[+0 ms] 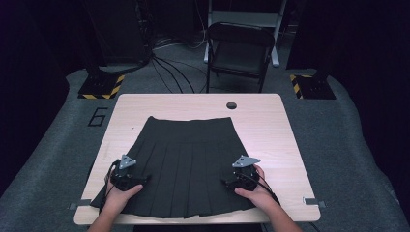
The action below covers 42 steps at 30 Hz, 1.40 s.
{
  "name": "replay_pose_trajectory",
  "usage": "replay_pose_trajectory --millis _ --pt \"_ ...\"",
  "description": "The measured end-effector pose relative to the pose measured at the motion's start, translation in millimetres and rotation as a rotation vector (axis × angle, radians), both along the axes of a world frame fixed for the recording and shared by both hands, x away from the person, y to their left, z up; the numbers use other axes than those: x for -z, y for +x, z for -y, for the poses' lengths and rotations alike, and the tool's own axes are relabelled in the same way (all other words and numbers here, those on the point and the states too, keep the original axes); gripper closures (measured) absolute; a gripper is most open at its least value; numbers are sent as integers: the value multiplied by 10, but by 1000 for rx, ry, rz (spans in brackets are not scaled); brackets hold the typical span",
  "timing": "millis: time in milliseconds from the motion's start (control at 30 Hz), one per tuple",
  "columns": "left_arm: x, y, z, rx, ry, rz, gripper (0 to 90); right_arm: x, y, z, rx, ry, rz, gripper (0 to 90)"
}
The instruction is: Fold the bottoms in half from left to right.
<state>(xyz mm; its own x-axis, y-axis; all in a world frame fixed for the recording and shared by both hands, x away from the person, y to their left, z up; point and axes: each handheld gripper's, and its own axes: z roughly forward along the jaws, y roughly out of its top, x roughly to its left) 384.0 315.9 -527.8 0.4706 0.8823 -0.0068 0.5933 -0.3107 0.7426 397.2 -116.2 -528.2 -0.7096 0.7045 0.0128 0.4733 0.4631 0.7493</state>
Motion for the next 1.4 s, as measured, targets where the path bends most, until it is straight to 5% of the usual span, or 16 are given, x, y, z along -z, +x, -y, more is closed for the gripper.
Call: replay_pose_trajectory --millis 1400 --pt "-1 0 18 -23 -3 0 153 -4 -6 -7 5 -12 -4 139"
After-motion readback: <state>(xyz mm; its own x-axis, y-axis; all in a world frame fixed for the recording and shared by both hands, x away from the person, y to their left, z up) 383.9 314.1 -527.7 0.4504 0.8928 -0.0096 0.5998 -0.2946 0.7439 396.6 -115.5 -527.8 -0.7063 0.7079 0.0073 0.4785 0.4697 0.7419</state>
